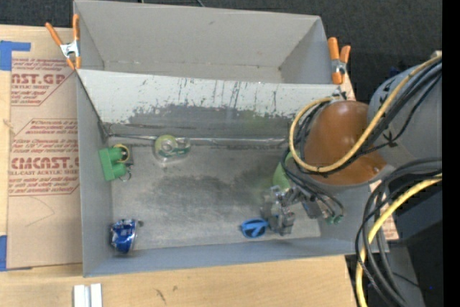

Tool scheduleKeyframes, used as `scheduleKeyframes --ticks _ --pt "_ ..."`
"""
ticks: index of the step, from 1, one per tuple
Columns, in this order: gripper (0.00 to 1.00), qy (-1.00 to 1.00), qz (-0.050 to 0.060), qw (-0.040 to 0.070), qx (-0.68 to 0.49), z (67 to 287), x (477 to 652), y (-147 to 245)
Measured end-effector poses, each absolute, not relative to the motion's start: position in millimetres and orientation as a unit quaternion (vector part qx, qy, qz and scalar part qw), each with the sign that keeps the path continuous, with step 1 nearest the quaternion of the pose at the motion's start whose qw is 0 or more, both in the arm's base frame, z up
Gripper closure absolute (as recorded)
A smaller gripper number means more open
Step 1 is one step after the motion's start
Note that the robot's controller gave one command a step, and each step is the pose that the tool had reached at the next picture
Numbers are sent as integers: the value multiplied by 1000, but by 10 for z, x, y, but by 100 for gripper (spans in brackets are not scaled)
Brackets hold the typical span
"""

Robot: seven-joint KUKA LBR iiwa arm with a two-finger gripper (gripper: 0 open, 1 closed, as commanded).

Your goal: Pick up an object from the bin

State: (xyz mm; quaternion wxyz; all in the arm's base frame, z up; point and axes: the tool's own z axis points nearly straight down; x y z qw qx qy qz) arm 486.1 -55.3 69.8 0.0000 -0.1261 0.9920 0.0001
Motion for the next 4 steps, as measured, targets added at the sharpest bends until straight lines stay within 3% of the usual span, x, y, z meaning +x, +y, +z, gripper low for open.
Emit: scheduleKeyframes --ticks 1,2,3,4 --pt "100 980 -1 6 -198 2641 4992 -408" --pt "0 980 0 2 -198 2599 4977 -413" --pt "0 970 1 -1 -242 1548 5565 -907" --pt "0 976 0 4 -216 758 5663 -1266"
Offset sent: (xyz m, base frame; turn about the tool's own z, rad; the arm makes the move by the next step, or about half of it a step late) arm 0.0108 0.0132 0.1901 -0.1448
